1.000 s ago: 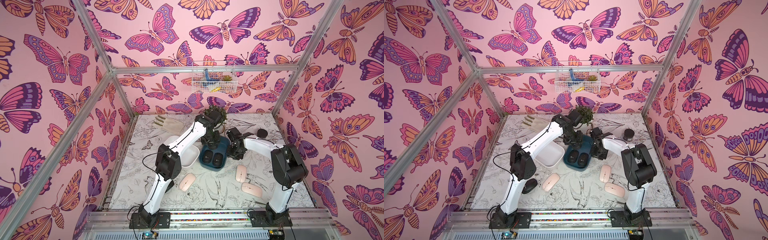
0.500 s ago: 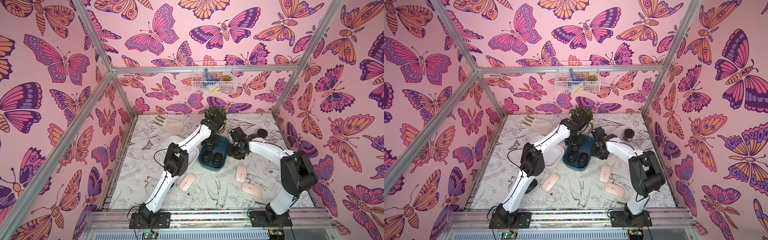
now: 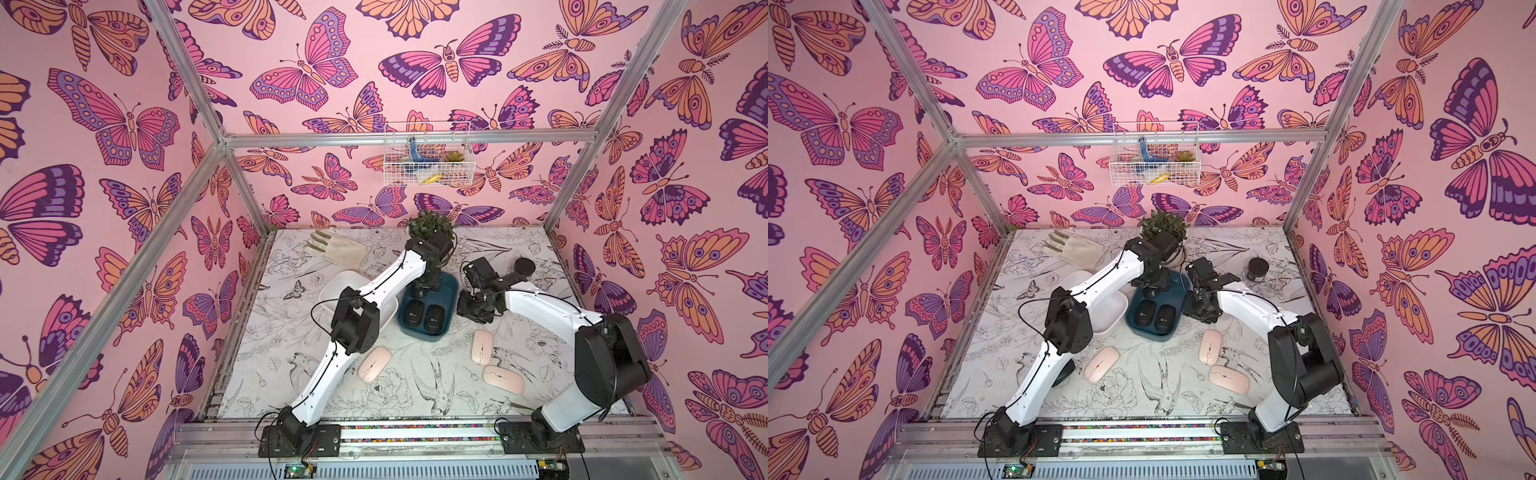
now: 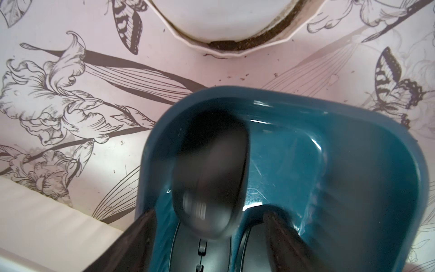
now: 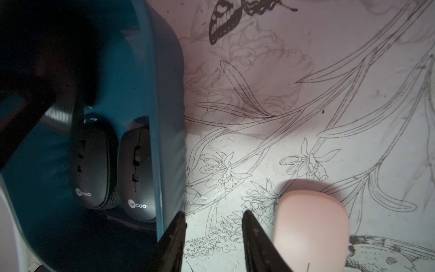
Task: Place the mice by color into the storage box
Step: Place the mouse in the storage box, then adjust the mouse at the center of the board.
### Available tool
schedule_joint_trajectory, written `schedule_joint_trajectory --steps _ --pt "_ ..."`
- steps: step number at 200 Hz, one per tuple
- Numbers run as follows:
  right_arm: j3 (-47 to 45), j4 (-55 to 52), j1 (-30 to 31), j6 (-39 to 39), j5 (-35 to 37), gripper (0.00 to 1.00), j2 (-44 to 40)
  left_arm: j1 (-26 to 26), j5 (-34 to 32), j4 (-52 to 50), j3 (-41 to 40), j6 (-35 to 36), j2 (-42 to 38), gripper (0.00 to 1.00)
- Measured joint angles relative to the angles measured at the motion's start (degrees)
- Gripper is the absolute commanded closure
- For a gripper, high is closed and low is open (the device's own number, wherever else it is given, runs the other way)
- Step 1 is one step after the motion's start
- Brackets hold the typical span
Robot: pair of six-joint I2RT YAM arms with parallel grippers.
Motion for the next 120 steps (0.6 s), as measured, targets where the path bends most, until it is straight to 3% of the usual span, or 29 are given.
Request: schedule_joint_trajectory --steps 33,53,80,120 --pt "0.0 0.4 0.3 0.0 -0.4 0.55 -0.8 -0.4 -0.4 0.6 -2.4 0.0 -1.6 0.20" --pt "-0.5 0.5 0.6 0.0 -0.6 0.54 -2.0 -0.5 -0.5 0.9 -10.0 -0.8 -7.7 0.19" --pt "-1.2 0.6 1.2 0.0 -1.0 0.52 -4.2 -0.5 -0.5 1.3 -25.2 -3.3 -23.6 0.16" --pt "-1.5 0.9 1.8 -0.4 -2.4 0.50 -6.3 0.2 2.6 3.0 -53.5 -9.3 -54.6 0.15"
